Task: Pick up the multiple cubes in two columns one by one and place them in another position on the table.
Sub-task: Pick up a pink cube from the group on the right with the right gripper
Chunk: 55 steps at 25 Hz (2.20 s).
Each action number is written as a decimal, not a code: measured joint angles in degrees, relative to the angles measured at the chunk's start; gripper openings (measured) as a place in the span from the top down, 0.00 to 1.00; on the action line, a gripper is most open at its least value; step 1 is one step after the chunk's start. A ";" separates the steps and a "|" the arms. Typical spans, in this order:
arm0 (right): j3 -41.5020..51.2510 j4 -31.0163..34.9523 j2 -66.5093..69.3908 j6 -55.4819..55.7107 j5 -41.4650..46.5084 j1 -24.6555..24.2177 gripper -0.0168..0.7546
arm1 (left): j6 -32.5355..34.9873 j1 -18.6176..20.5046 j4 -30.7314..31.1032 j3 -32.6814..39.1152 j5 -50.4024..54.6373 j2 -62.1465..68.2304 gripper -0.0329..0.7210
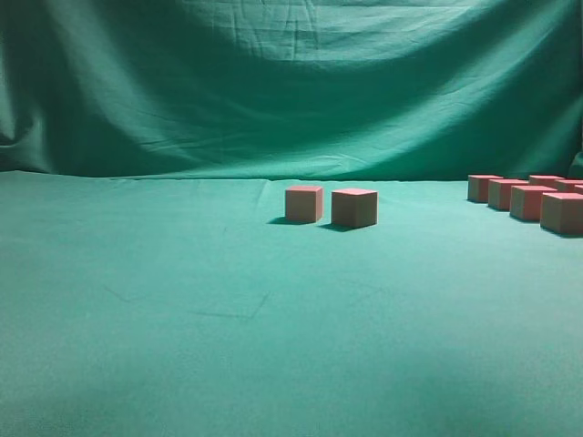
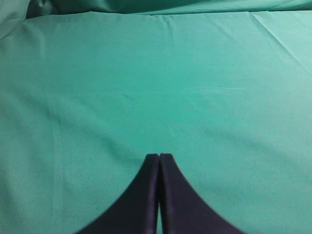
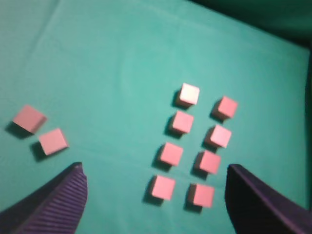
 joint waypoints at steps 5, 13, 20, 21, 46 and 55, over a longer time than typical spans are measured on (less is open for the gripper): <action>14.07 6.30 0.04 0.92 -0.48 -7.95 0.22 | 0.00 0.00 0.00 0.00 0.00 0.00 0.96; 30.31 8.90 0.66 0.92 -15.36 -11.92 0.22 | 0.00 0.00 0.00 0.00 0.00 0.00 0.96; 31.51 8.90 8.04 0.92 -21.99 -12.73 0.22 | 0.00 0.00 0.00 0.00 0.00 0.00 0.96; 31.51 8.90 9.32 0.92 -22.58 -13.20 0.22 | 0.00 0.00 0.00 0.00 0.00 0.00 0.96; 31.51 8.90 18.03 0.80 -33.94 -14.50 0.65 | 0.00 0.00 0.00 0.00 0.00 0.00 0.96; 25.38 17.33 16.07 -9.19 -23.13 -14.60 0.64 | 0.00 0.00 0.00 0.00 0.00 0.00 0.96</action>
